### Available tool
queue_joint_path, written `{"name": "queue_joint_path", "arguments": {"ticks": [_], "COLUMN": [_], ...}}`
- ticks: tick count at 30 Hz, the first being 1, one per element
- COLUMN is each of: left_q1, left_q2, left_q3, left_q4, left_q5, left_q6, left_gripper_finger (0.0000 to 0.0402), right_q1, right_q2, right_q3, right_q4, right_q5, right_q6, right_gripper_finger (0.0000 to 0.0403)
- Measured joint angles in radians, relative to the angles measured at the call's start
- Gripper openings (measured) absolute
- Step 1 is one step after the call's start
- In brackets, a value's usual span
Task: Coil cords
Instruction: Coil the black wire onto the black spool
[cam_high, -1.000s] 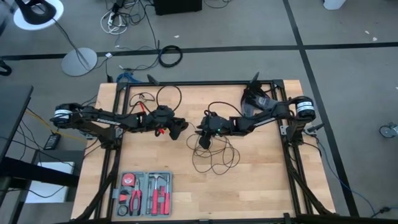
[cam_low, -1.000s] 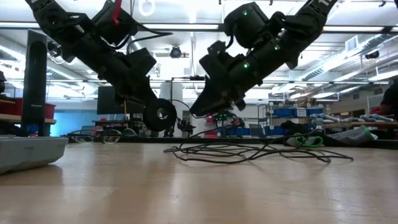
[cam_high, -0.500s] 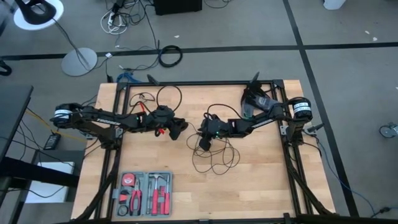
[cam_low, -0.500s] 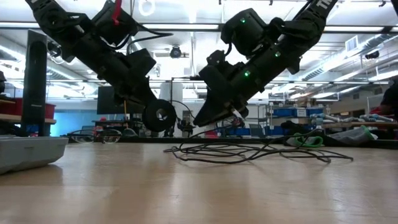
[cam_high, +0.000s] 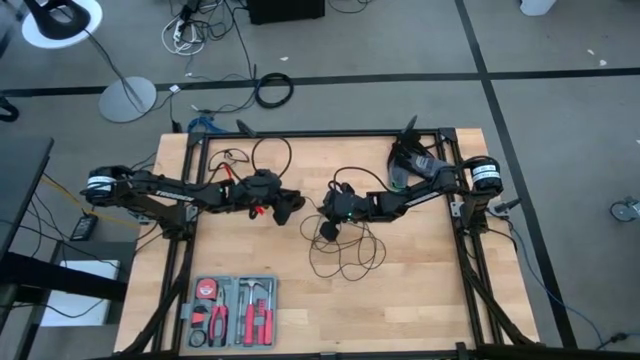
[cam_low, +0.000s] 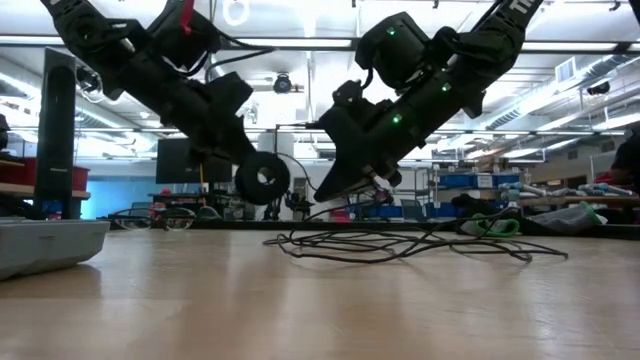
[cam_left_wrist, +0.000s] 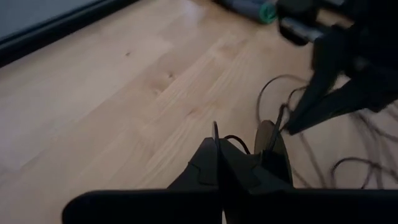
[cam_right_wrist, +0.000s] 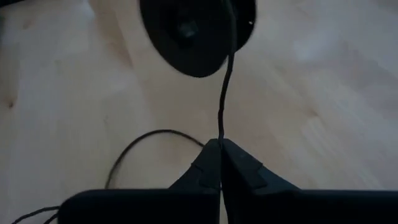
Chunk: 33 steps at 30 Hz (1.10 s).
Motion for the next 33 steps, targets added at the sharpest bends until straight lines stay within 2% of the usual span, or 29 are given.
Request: {"name": "queue_joint_path", "arguments": {"ticks": [3,14,23,33], "left_q1": [0.0,0.002,0.002,0.002], "left_q2": [0.0,0.0,0.0,0.0], "left_q3": [0.0,0.001,0.001,0.001], "left_q4": [0.045,0.168,0.261,0.269], "left_q5": [0.011,0.077,-0.099,-0.14], "left_q6": [0.0,-0.029,-0.037,-0.058], "left_gripper_finger": [0.0,0.0,0.0,0.0], "right_q1": [-0.011,-0.039,-0.021,-0.056], "right_q2": [0.0,0.0,0.001,0.001], "right_q3": [0.0,0.009,0.085,0.168], "right_q4": [0.002,-0.014,-0.013,-0.045], "right_q5": [0.033,0.005,-0.078,-0.1], "right_q6": [0.001,0.077,0.018,-0.027], "right_gripper_finger": [0.0002,0.0001,0.0,0.0]}}
